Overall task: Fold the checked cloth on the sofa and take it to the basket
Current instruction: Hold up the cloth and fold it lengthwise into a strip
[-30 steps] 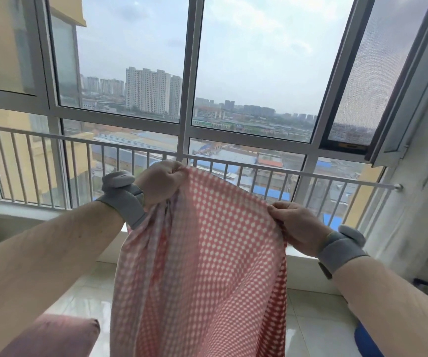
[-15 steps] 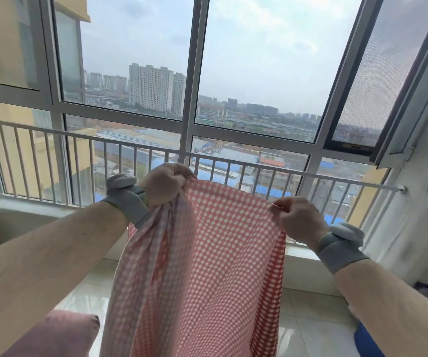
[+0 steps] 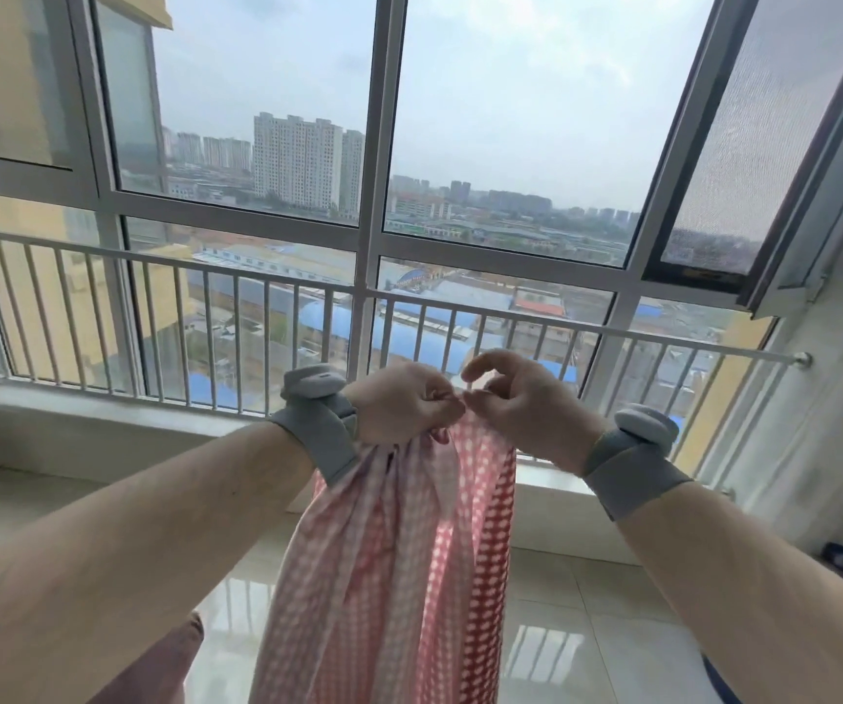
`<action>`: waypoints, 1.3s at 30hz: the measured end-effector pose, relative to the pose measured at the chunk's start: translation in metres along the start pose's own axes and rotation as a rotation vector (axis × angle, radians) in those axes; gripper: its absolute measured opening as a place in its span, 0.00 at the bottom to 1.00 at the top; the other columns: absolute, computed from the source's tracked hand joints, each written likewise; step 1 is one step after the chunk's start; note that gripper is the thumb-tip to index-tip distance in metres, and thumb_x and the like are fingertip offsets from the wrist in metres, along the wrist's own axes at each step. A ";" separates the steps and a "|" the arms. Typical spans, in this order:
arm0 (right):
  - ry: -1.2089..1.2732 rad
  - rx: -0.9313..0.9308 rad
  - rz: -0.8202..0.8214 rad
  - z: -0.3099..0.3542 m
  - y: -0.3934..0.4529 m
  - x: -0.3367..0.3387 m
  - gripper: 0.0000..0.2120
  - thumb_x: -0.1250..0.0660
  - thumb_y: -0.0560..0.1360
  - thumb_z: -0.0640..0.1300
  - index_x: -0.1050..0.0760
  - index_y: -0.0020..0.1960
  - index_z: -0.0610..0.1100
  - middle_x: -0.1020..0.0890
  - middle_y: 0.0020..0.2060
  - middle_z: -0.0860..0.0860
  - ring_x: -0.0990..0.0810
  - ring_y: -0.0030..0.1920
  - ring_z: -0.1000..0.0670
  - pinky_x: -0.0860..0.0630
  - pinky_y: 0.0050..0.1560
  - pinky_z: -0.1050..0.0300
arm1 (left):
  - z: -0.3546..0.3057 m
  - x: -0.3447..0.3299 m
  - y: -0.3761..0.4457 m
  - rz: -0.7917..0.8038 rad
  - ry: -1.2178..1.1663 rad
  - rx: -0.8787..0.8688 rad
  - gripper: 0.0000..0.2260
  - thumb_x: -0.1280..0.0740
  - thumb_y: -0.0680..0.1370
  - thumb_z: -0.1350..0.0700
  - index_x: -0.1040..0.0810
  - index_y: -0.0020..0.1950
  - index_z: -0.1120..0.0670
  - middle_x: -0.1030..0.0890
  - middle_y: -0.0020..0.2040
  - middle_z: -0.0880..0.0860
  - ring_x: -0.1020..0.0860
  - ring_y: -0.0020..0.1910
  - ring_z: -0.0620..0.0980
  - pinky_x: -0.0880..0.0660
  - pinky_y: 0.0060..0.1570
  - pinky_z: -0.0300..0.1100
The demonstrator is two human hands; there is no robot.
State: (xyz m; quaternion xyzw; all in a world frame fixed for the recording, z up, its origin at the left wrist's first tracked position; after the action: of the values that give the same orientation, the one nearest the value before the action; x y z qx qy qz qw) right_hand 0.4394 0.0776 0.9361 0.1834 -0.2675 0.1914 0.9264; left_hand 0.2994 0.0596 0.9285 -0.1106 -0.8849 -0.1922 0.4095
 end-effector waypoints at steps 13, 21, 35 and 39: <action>-0.480 -0.257 -0.078 -0.061 -0.021 0.056 0.08 0.31 0.72 0.38 0.20 0.37 0.49 0.20 0.32 0.56 0.21 0.35 0.54 0.29 0.29 0.66 | 0.047 0.025 -0.009 -0.099 -0.181 0.140 0.08 0.36 0.78 0.58 0.19 0.43 0.50 0.19 0.31 0.39 0.24 0.28 0.33 0.31 0.30 0.26; 0.356 -0.376 0.013 -0.068 -0.027 0.051 0.07 0.33 0.77 0.42 0.19 0.46 0.40 0.17 0.38 0.46 0.19 0.39 0.49 0.23 0.44 0.54 | 0.056 0.036 -0.018 -0.219 -0.023 0.131 0.15 0.43 0.79 0.60 0.24 0.58 0.43 0.21 0.48 0.44 0.30 0.23 0.37 0.34 0.23 0.28; 0.341 -0.188 0.196 -0.007 -0.009 -0.008 0.09 0.31 0.76 0.43 0.18 0.37 0.45 0.18 0.34 0.48 0.20 0.40 0.48 0.24 0.45 0.54 | -0.003 -0.019 -0.001 -0.071 -0.087 -0.030 0.27 0.37 0.67 0.29 0.20 0.45 0.52 0.17 0.37 0.48 0.19 0.36 0.45 0.20 0.41 0.48; 0.047 -0.101 0.100 -0.005 -0.013 0.003 0.05 0.29 0.75 0.44 0.16 0.41 0.47 0.15 0.35 0.49 0.17 0.40 0.51 0.21 0.41 0.61 | 0.003 -0.020 0.000 -0.046 0.046 -0.004 0.13 0.33 0.74 0.44 0.19 0.43 0.53 0.18 0.35 0.51 0.22 0.31 0.45 0.21 0.35 0.48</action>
State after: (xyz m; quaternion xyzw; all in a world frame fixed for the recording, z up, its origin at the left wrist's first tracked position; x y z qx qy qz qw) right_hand 0.4501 0.0696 0.9306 0.1181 -0.2637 0.2282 0.9298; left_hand 0.3100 0.0601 0.9115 -0.0867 -0.8772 -0.2060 0.4250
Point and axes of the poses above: each hand's wrist, its own y-axis towards the middle knuckle, its own x-axis out of the back of the hand, z = x × y, the point moved 5 cm from there along y, towards the middle knuckle
